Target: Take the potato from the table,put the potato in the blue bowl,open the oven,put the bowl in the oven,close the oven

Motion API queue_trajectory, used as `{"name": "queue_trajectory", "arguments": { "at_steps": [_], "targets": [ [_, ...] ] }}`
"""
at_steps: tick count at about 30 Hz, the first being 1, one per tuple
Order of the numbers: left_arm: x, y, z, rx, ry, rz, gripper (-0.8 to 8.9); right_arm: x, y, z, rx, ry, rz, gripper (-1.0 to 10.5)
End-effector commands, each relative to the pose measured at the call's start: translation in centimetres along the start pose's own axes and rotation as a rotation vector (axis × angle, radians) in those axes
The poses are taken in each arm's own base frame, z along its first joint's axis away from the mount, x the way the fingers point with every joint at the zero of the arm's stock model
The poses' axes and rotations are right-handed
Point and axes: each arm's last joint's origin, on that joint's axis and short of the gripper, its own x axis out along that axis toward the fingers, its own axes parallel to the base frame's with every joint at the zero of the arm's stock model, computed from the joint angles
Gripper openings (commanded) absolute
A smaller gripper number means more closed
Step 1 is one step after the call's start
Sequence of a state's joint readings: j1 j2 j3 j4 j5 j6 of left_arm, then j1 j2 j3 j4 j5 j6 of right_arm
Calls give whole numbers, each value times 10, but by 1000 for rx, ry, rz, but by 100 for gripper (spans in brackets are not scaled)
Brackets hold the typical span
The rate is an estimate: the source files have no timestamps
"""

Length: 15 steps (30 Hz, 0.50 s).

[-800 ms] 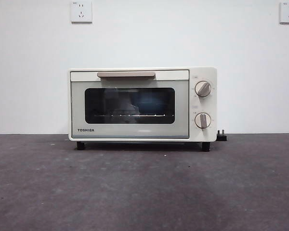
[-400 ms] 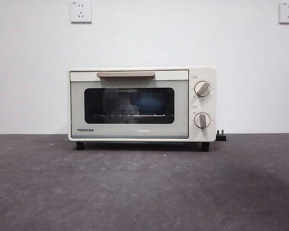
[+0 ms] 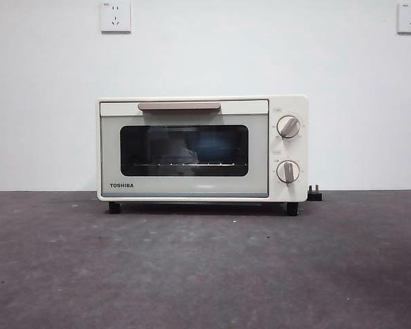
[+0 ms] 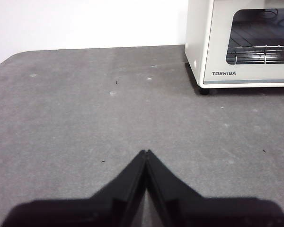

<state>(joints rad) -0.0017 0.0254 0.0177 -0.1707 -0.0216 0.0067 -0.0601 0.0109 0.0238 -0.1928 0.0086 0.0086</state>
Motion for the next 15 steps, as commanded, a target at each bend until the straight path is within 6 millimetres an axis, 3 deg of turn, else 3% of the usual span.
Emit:
{"name": "queue_trajectory", "arguments": {
  "at_steps": [1, 15],
  "targets": [
    [1, 0, -3, -7, 6, 0, -4, 1, 0, -3, 14, 2, 2, 61],
    [1, 0, -3, -7, 11, 0, -4, 1, 0, -2, 34, 0, -11, 61]
  ]
}}
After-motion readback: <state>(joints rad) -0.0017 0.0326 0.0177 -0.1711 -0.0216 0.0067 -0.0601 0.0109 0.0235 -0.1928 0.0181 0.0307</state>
